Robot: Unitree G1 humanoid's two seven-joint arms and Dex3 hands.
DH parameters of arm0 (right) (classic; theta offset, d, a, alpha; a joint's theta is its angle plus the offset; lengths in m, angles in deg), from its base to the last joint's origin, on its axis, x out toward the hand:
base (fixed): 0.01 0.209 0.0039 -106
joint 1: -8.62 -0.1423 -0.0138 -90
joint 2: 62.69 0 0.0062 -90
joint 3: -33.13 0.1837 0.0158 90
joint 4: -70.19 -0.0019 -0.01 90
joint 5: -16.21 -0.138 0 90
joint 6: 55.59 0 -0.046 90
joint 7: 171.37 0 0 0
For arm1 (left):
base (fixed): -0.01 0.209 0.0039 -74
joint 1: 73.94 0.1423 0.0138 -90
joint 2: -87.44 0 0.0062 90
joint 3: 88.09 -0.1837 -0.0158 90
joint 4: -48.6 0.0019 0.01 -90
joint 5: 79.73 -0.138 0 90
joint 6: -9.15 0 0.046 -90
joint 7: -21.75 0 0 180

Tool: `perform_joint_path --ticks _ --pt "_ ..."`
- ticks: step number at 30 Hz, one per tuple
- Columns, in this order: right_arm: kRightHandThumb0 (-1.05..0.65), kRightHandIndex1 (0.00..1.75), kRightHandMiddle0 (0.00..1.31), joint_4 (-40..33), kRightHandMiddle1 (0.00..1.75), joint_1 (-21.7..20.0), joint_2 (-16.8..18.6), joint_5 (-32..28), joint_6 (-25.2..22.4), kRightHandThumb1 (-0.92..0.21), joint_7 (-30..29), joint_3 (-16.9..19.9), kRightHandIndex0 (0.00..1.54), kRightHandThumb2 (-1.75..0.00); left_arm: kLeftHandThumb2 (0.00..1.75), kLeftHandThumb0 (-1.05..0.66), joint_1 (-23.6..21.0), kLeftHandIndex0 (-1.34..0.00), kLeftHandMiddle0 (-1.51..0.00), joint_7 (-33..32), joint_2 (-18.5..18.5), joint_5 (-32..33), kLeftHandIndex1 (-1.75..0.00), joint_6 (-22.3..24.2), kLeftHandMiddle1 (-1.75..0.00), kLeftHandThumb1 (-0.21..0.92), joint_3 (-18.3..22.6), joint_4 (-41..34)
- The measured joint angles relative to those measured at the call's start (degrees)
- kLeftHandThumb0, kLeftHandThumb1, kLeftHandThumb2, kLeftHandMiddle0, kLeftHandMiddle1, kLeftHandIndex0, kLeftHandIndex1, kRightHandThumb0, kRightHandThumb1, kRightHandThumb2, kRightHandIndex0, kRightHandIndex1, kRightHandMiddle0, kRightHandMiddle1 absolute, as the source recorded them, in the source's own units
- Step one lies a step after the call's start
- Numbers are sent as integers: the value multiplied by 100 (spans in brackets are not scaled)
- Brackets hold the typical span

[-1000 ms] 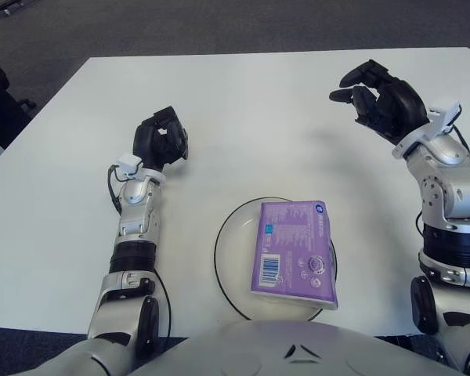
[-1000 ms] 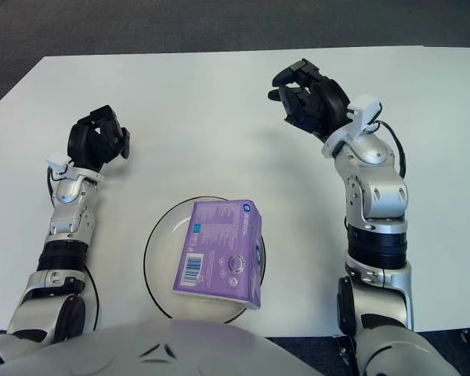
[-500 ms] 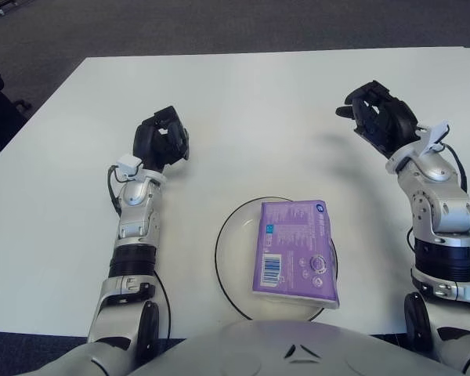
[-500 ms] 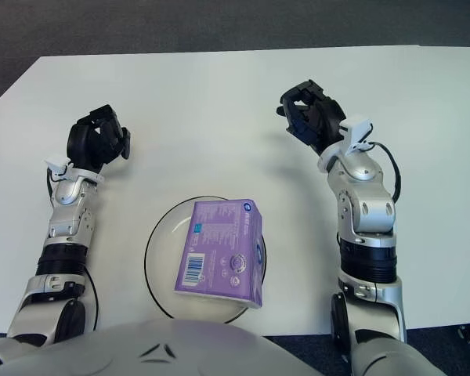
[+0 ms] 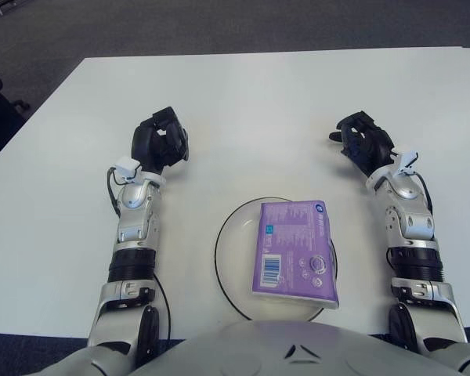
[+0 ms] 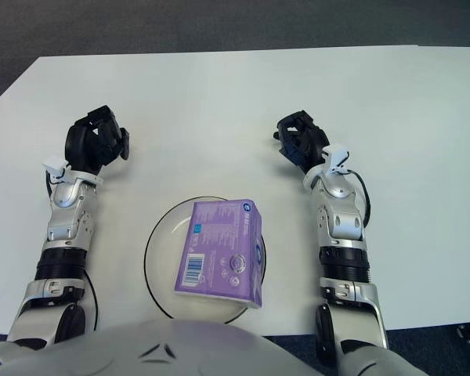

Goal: Put the tissue paper into the plate.

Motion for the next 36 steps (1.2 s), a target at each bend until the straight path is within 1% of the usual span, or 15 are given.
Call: perform_joint_path --ticks 2,3,6,11,16,20,26,30,36 --pt "-42 169 46 43 175 1 40 -1 137 -51 -10 -1 64 -108 99 -43 10 -99 -132 -1 3 8 -175 0 -175 71 7 -3" --pt "-43 170 48 69 175 1 49 -1 195 -49 -15 0 66 -109 99 -43 15 -99 -132 -2 4 11 -175 0 -175 71 10 -2" --pt "-45 174 54 244 175 -2 90 -1 388 -40 -45 2 77 -121 99 -43 28 -101 -132 -17 4 12 -175 -1 -175 71 25 -2" --pt "-47 174 59 551 175 -64 148 0 551 -35 -132 16 86 -128 99 -43 35 -104 -133 -121 12 5 -175 -36 -175 70 47 -10" --pt "-48 175 61 726 175 -113 167 2 682 -32 -218 19 93 -131 100 -44 40 -105 -134 -213 17 -4 -175 -96 -175 70 55 -11" --pt "-49 175 62 937 175 -169 167 4 938 -31 -183 5 102 -133 100 -44 40 -107 -134 -281 25 -11 -175 -157 -175 71 54 -11" --pt "-49 175 63 1305 175 -321 164 11 1295 -30 -76 -22 112 -134 100 -44 42 -107 -135 -345 27 -13 -175 -200 -175 70 53 -4" --pt "-49 175 63 1451 175 -371 158 28 1349 -30 -65 -51 120 -134 100 -44 42 -107 -135 -349 27 -12 -175 -228 -175 70 48 3" --pt "-49 175 63 1543 175 -378 156 50 1352 -29 -68 -84 127 -134 100 -43 42 -106 -135 -349 26 -11 -175 -229 -175 69 47 14"
